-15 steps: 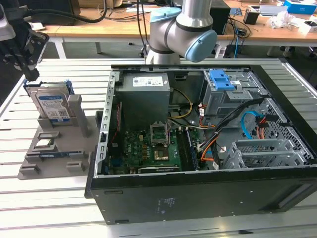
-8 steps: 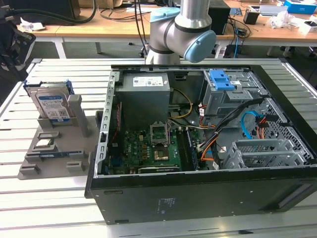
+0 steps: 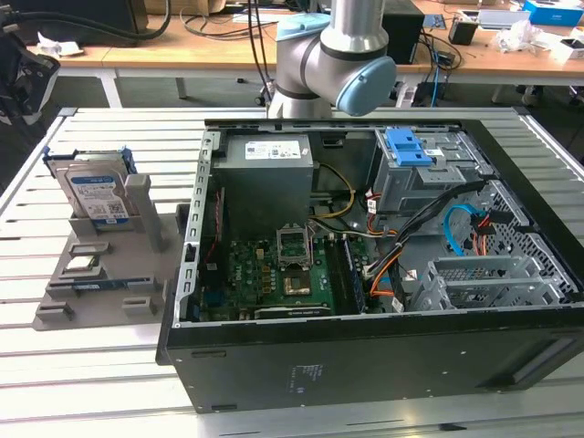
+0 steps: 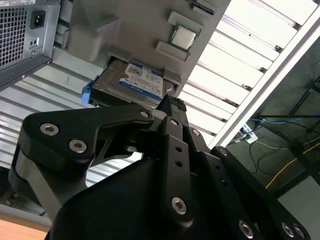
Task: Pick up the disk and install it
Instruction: 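Reach for the disk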
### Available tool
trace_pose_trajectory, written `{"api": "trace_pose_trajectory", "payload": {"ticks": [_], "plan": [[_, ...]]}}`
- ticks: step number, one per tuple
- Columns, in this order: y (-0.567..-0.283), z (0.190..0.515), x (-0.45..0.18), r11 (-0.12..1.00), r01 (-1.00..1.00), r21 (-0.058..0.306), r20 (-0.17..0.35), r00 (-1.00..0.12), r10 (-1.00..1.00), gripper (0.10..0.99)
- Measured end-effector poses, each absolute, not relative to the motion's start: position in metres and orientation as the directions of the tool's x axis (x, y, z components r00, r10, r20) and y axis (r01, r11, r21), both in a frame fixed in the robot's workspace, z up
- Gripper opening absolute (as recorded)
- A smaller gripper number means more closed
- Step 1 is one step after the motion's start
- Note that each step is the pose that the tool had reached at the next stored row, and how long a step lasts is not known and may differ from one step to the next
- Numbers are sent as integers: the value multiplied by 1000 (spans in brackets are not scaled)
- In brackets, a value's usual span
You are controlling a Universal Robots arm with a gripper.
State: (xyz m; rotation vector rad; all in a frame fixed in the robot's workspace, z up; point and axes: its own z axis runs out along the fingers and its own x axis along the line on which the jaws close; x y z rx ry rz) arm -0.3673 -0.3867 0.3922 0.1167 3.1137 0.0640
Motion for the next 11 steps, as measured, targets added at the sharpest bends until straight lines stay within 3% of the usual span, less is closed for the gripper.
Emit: {"api": "trace_pose_trajectory", "payload": {"ticks": [11], "plan": [[-384, 392, -377, 996, 74, 41, -24, -997, 75, 106]]}}
